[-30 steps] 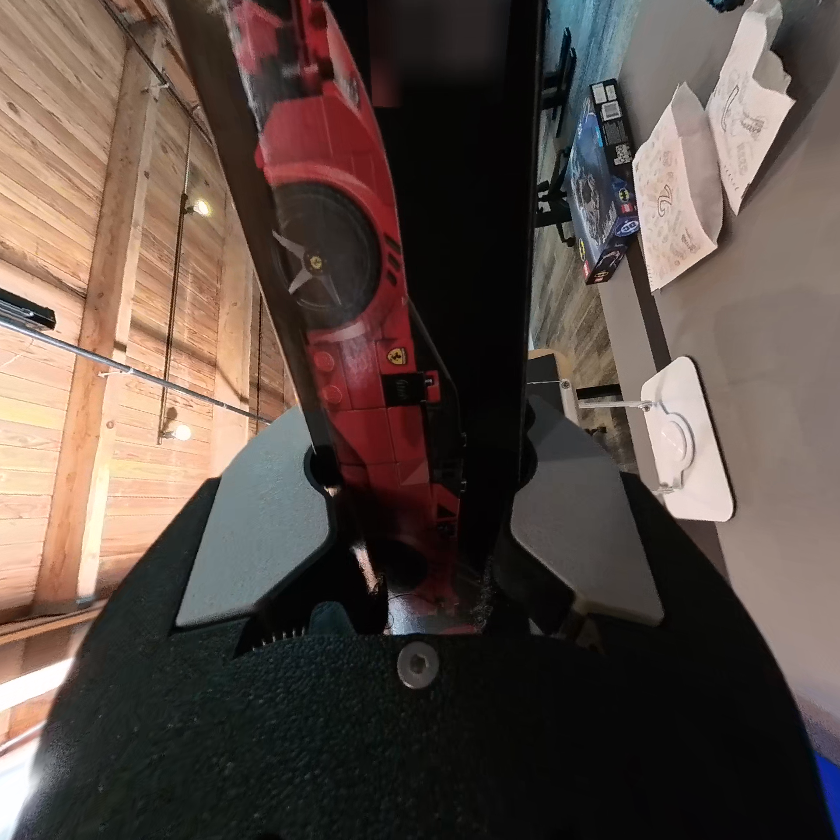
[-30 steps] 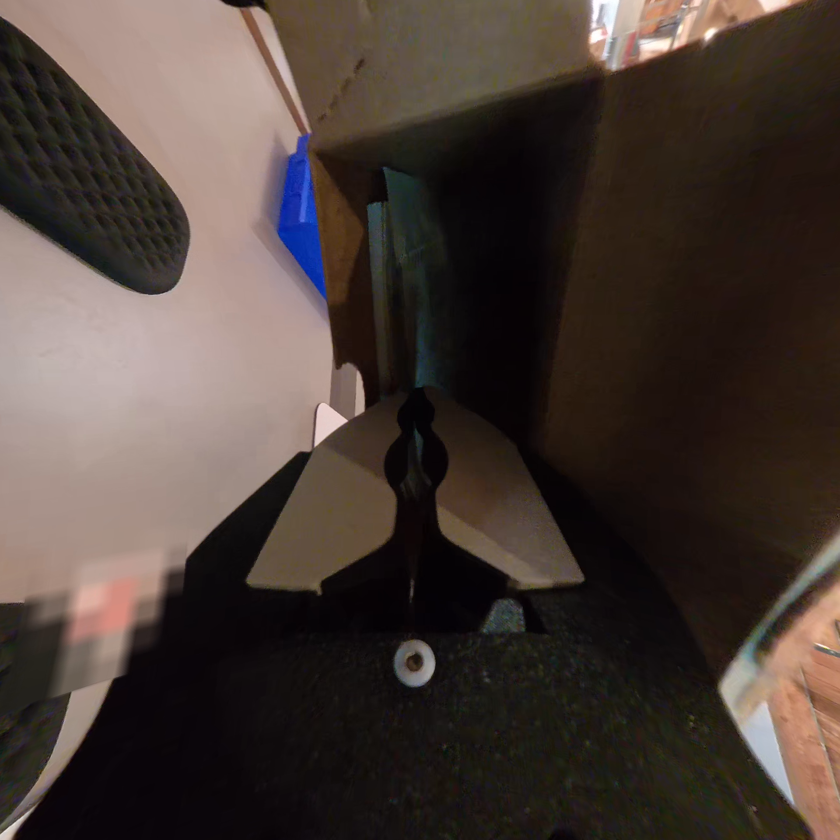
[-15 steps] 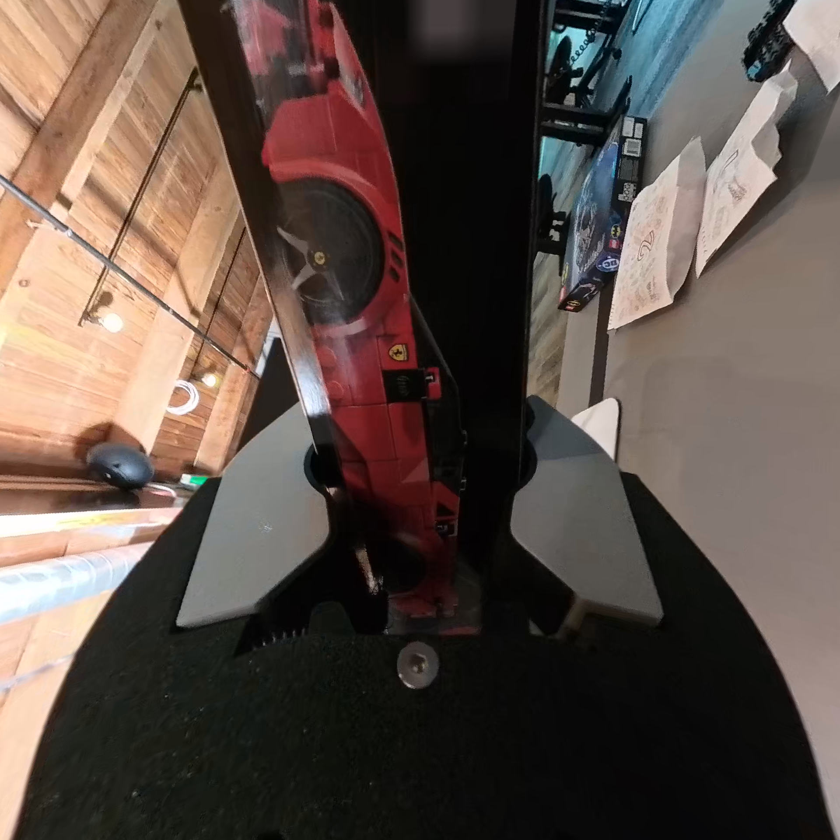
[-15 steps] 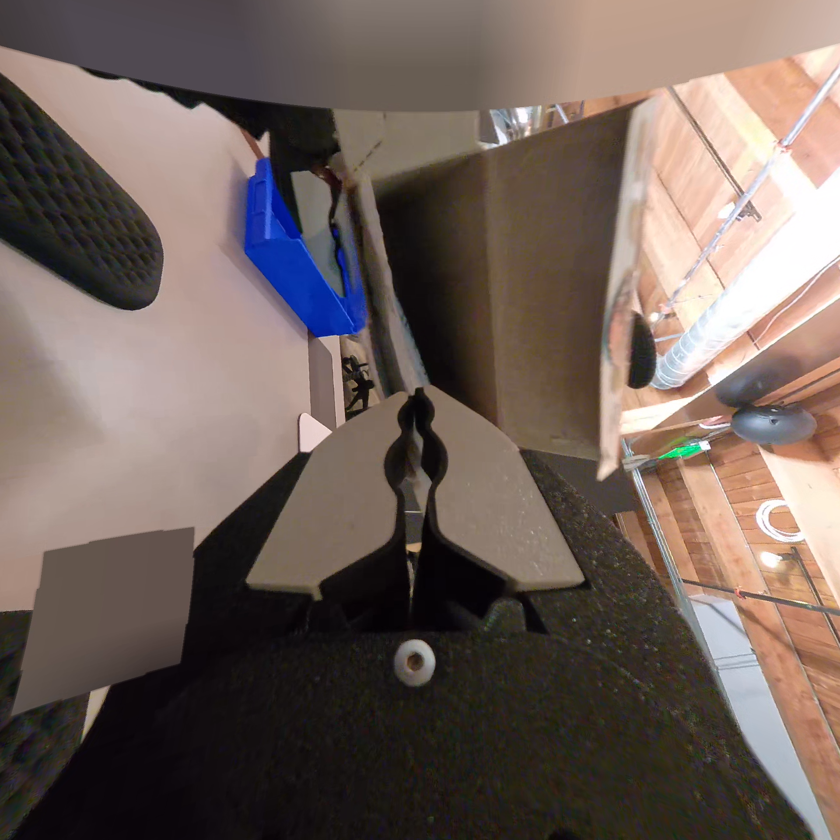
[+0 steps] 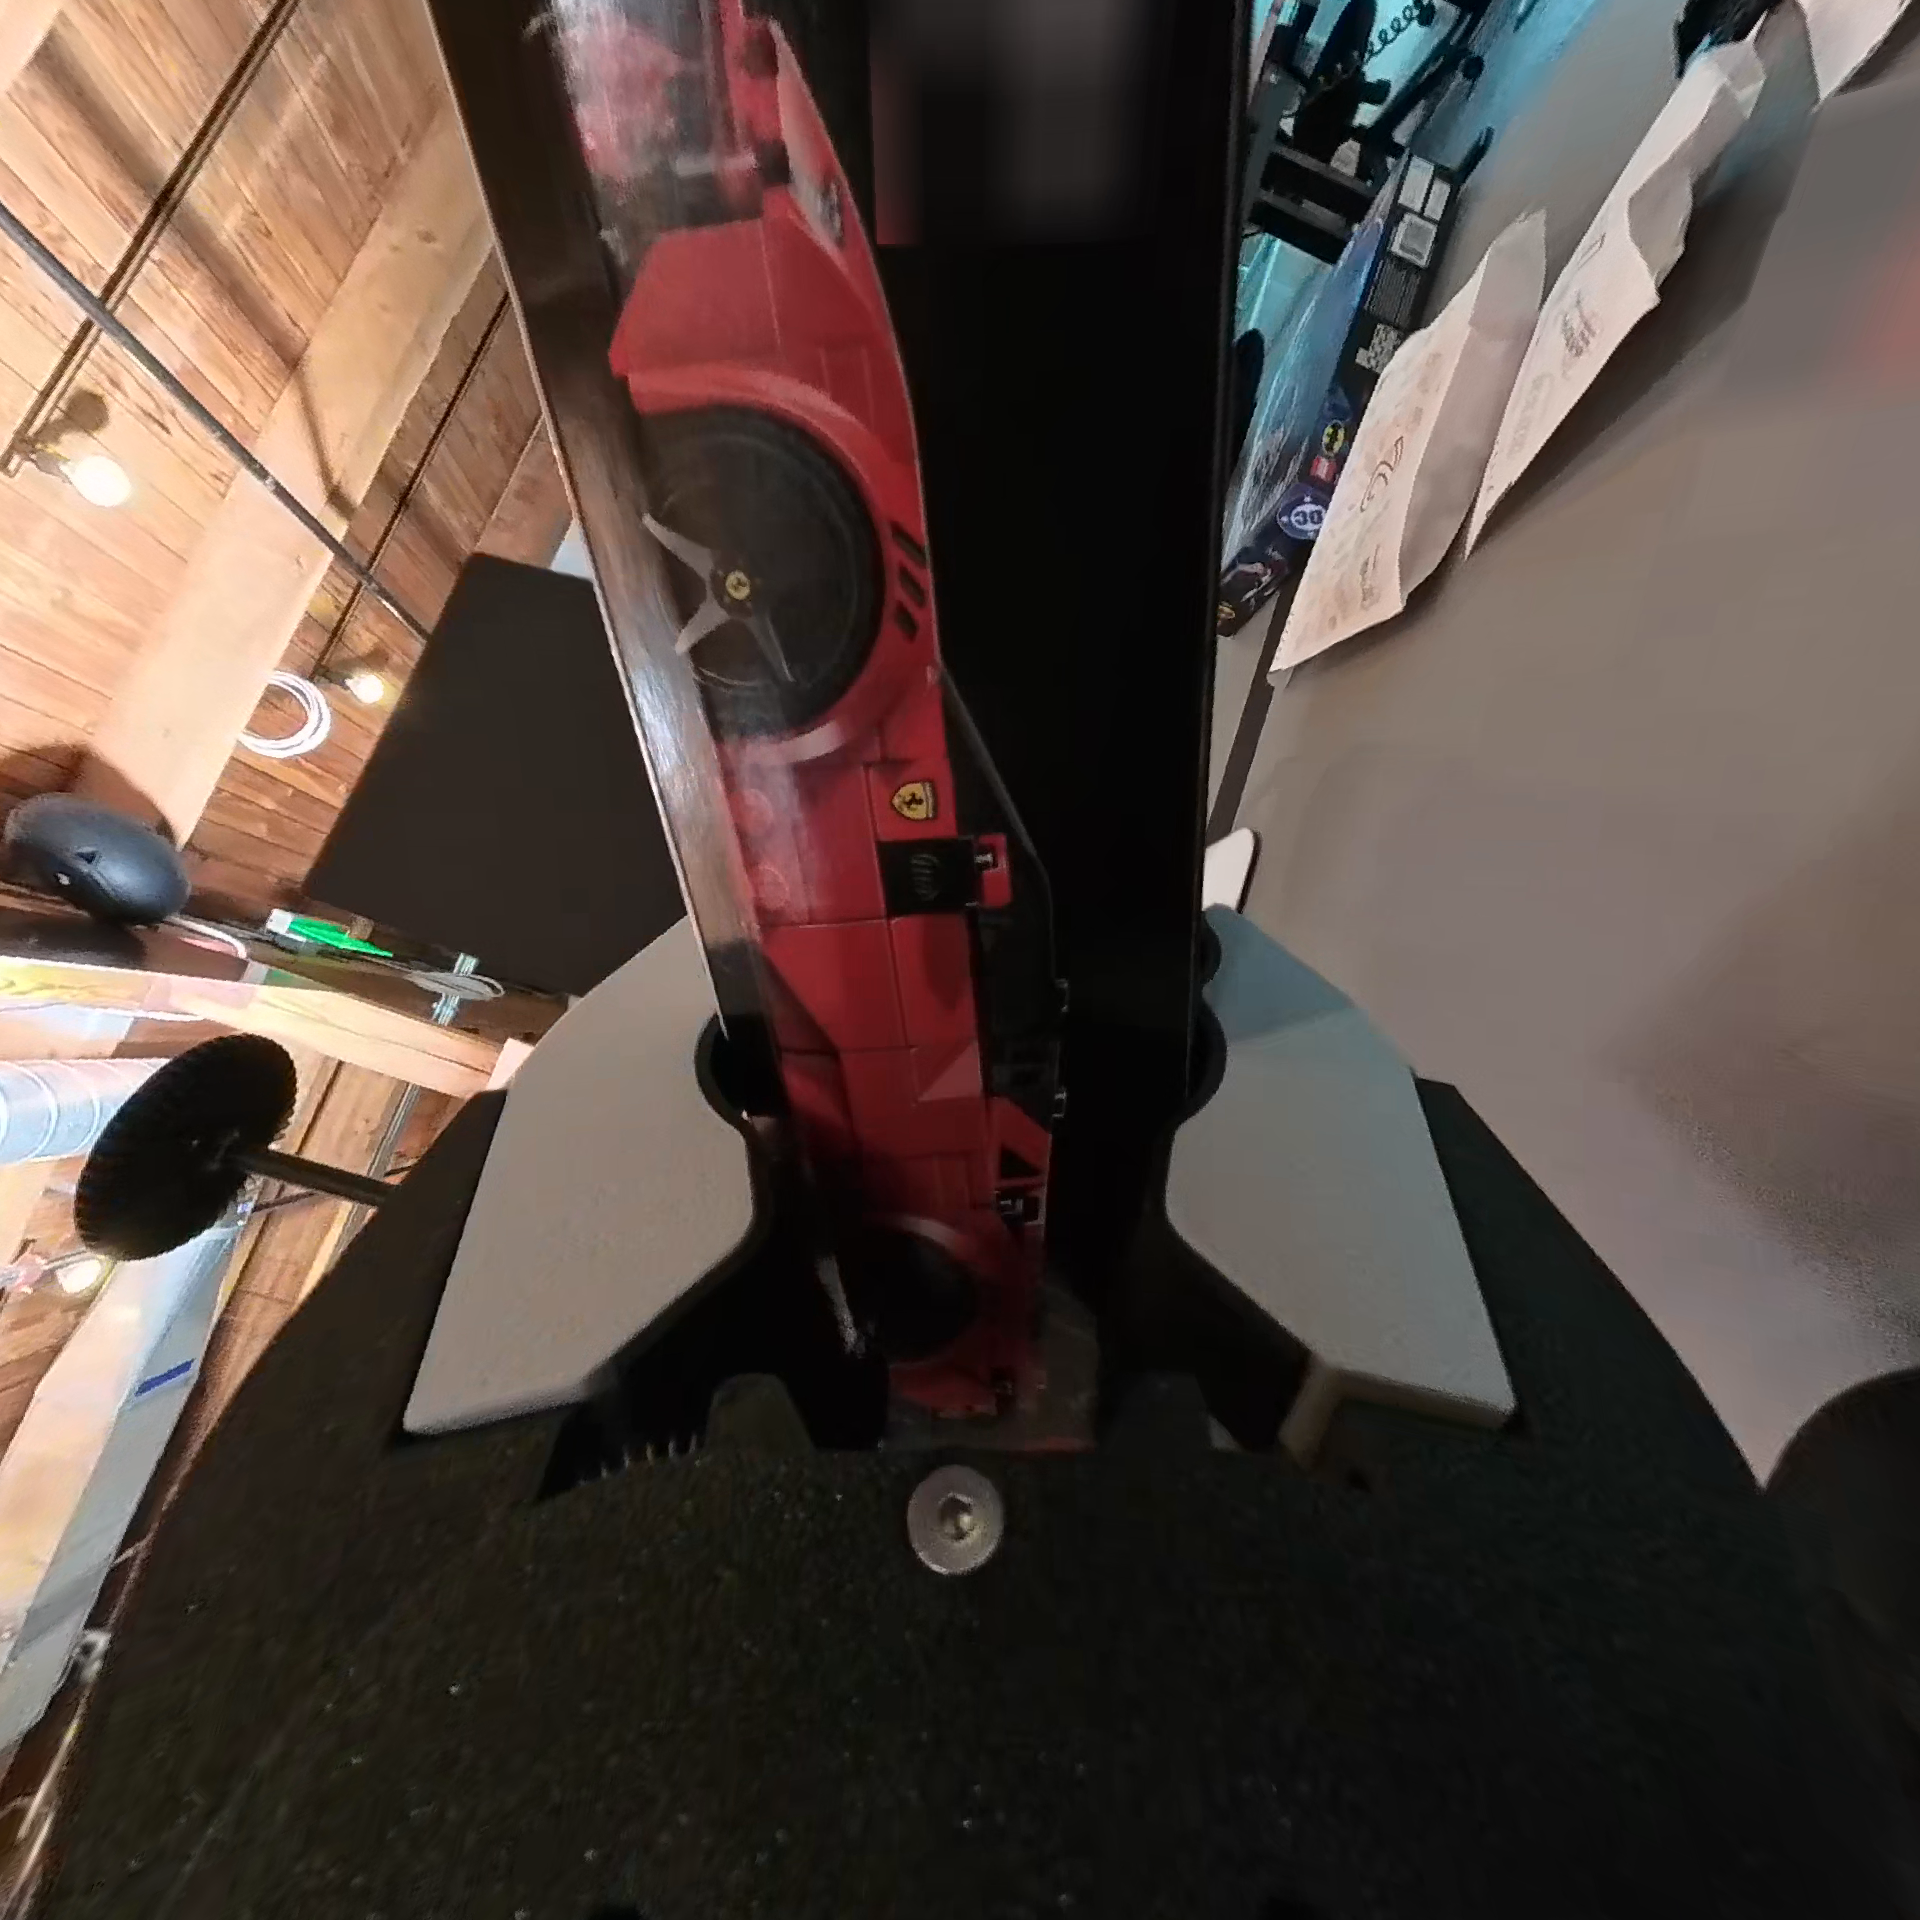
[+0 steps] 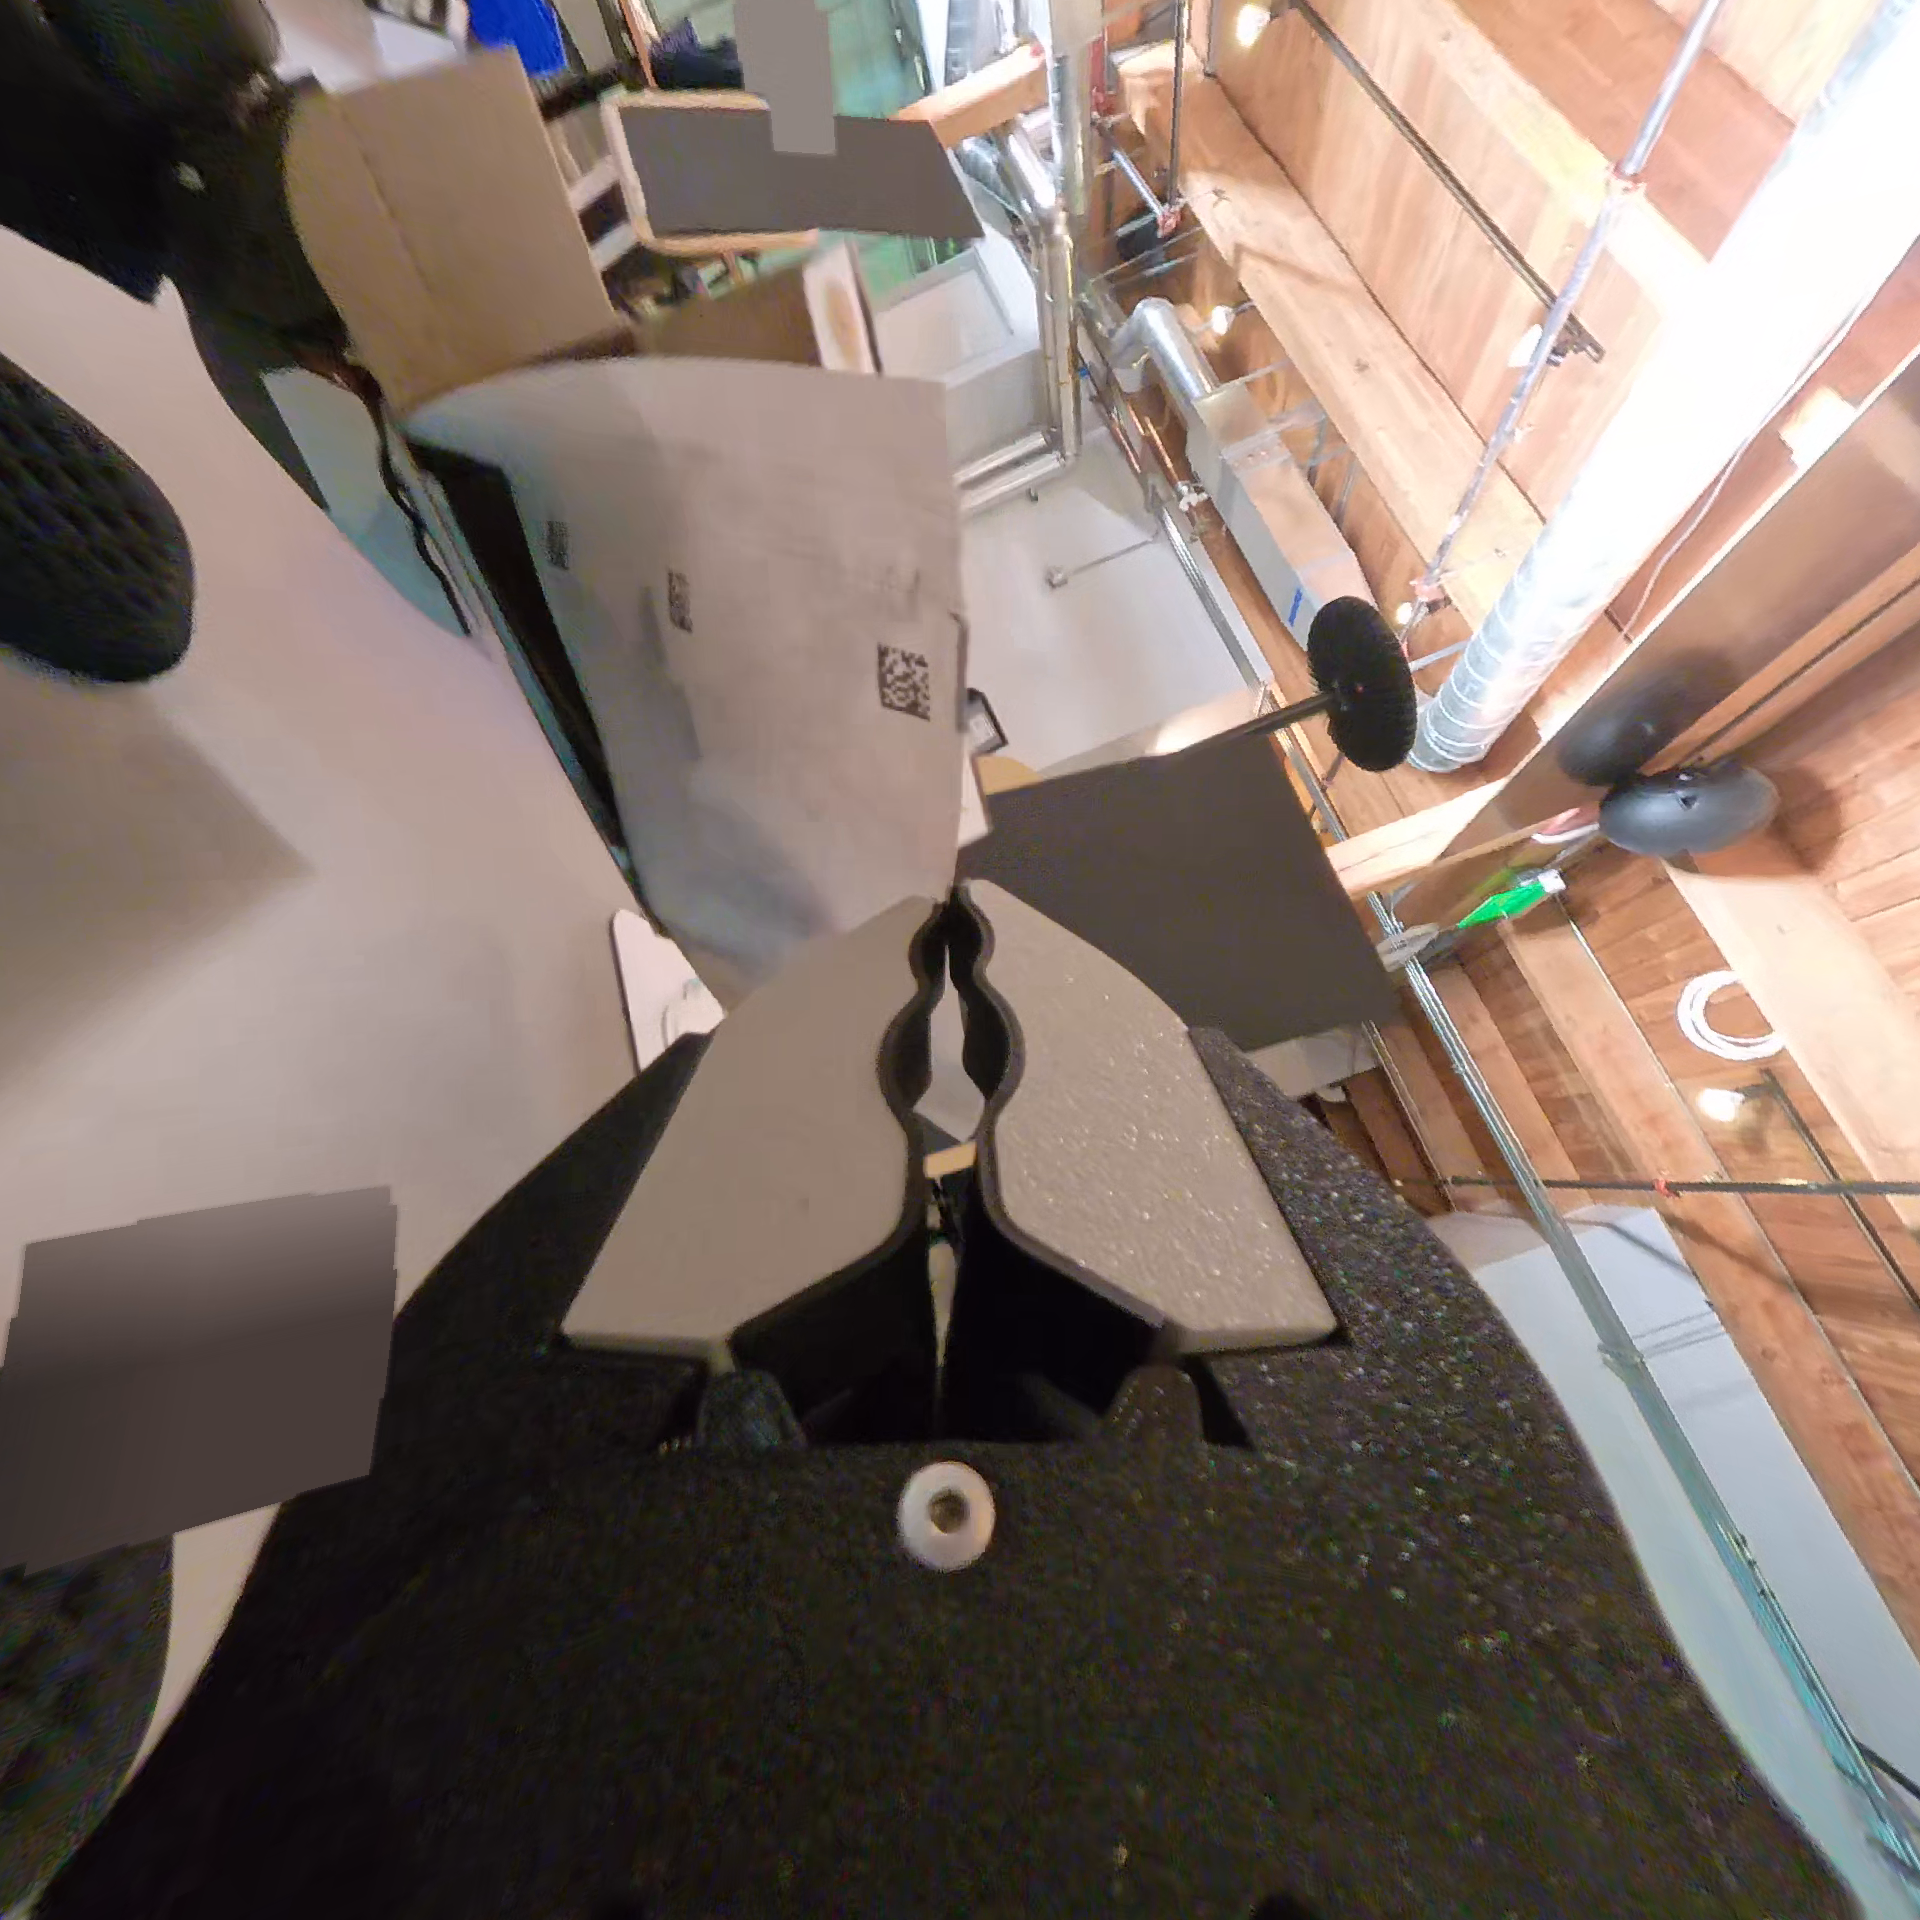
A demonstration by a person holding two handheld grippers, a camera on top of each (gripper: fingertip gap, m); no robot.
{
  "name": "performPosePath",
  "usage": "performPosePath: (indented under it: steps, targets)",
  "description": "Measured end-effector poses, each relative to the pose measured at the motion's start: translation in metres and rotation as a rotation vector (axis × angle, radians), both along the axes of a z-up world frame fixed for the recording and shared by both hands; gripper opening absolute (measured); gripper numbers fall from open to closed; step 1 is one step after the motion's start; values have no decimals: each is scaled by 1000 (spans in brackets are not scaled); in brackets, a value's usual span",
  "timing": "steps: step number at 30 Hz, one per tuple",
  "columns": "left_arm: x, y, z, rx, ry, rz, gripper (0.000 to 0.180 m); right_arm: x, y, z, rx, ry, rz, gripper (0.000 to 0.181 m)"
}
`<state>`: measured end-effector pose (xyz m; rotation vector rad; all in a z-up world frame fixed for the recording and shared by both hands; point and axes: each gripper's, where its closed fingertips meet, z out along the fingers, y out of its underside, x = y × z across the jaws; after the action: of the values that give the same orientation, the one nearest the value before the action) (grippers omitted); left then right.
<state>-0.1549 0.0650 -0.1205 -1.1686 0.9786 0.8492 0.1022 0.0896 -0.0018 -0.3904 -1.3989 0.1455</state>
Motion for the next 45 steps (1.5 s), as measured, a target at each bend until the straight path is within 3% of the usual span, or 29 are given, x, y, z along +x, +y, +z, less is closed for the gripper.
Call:
performPosePath:
  steps: [10, 18, 25, 29, 33, 38, 42, 45]
  targets:
    - [-18, -2, -20, -20, -48, 28, 81, 30, 57, -7, -132, 48, -123, 0]
    - [-22, -8, -14, 11, -114, 8, 81, 0, 118, -73, -211, -114, -265, 0]
    - [-13, -13, -4, 18, -97, -21, 81, -34, 148, -119, -174, -100, -351, 0]
    - [-7, -12, 4, 34, -87, -53, 81, -39, 116, -179, -135, -335, -269, 1]
    - [-2, -14, 14, 53, -87, -83, 82, -26, 88, -208, -295, -435, -177, 24]
    - [4, -15, 24, 69, -49, -90, 81, -15, 55, -165, -451, -323, -39, 50]
    - [12, -14, 30, 50, 23, -95, 81, -18, 2, -107, -437, -213, 161, 61]
    - [19, -11, 31, 22, 93, -93, 82, -33, -34, -90, -363, -266, 220, 81]
